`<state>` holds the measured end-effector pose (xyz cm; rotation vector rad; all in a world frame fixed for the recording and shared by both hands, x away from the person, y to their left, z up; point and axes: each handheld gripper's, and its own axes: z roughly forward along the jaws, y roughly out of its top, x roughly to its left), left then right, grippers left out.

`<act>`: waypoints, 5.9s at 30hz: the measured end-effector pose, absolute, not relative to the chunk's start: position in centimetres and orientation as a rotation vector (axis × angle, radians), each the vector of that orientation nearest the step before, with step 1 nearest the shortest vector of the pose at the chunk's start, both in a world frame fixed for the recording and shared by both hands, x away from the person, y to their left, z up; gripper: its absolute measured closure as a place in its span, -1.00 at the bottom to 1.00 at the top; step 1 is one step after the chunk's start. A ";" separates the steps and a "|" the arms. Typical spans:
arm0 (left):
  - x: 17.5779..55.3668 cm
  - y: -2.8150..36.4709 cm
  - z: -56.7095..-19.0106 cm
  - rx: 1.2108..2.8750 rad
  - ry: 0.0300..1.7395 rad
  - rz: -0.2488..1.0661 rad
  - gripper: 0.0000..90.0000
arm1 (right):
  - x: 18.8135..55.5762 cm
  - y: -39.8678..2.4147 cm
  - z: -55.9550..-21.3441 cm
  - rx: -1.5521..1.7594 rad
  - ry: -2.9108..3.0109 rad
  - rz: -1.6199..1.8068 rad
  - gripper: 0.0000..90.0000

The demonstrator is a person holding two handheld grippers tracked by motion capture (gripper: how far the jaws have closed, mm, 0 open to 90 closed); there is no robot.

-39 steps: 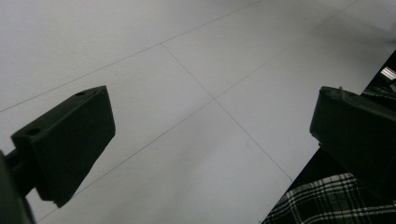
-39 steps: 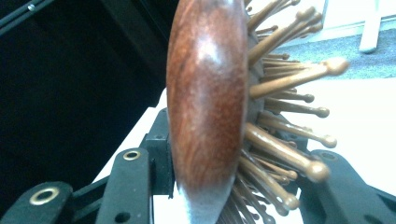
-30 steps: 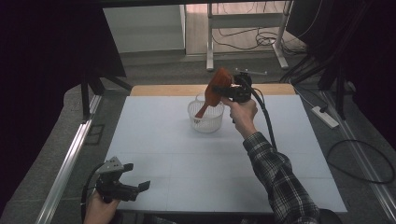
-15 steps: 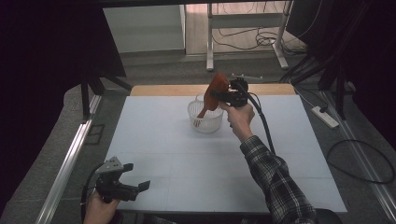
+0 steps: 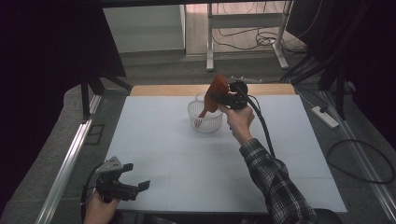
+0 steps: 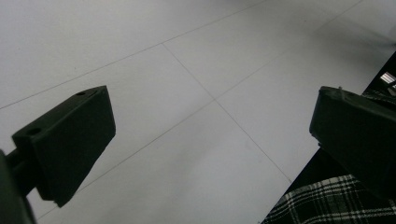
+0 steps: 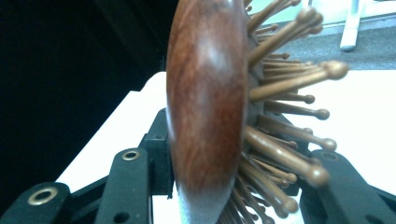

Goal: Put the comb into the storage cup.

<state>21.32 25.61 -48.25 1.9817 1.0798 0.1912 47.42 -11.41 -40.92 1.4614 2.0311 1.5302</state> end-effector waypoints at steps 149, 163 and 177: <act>21.5 25.5 -48.3 1.991 1.086 0.179 -0.98 | 43.4 -14.5 -43.3 1.105 2.350 1.159 -1.00; 21.5 25.6 -48.3 1.986 1.087 0.175 -0.98 | 42.5 -14.7 -43.3 1.081 2.385 1.143 -1.00; 21.5 25.7 -48.3 1.983 1.085 0.171 -0.98 | 41.4 -14.9 -43.4 1.048 2.411 1.104 -1.00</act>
